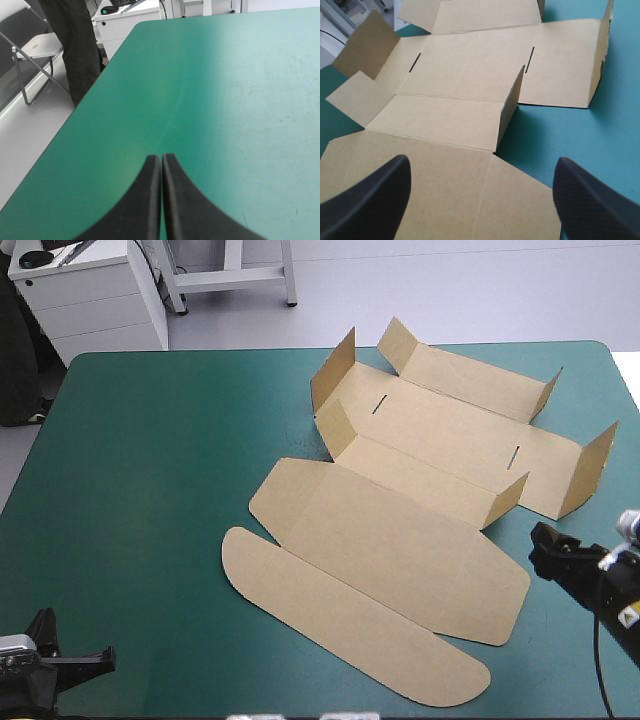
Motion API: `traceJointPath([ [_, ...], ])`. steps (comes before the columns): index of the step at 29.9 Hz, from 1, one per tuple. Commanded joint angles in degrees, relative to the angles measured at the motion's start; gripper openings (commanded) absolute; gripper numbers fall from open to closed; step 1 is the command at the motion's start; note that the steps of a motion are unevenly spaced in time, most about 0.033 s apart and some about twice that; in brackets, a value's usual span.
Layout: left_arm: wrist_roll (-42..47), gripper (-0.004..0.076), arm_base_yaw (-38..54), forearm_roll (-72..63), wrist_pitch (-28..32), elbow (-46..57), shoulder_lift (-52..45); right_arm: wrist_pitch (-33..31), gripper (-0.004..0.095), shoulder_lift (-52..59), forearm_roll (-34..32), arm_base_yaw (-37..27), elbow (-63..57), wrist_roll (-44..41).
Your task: Fold the box
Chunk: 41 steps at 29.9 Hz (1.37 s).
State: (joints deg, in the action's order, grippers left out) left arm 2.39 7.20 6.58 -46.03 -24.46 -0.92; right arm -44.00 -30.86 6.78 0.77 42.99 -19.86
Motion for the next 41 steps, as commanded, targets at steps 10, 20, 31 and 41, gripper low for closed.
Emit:
traceJointPath([
  [10, 0.38, -0.001, -0.24, 0.66, 4.55, -1.19, -0.79, -5.83, 0.0728, -32.78, 0.04, 0.2, 18.67, -4.79],
  [20, 0.38, -0.001, -0.24, 0.61, 4.55, -1.19, -0.79, -8.49, 0.0728, -48.39, 0.42, -0.01, 24.74, -10.59],
  [31, 0.38, -0.001, -0.24, 0.7, 4.55, -1.19, -0.79, -7.96, 0.0728, -57.14, 14.68, -9.14, 24.86, 1.34],
  [41, 0.38, -0.001, -0.24, 0.7, 4.55, -1.19, -0.79, -8.11, 0.0336, -60.39, 19.32, -9.7, 25.45, 6.83],
])
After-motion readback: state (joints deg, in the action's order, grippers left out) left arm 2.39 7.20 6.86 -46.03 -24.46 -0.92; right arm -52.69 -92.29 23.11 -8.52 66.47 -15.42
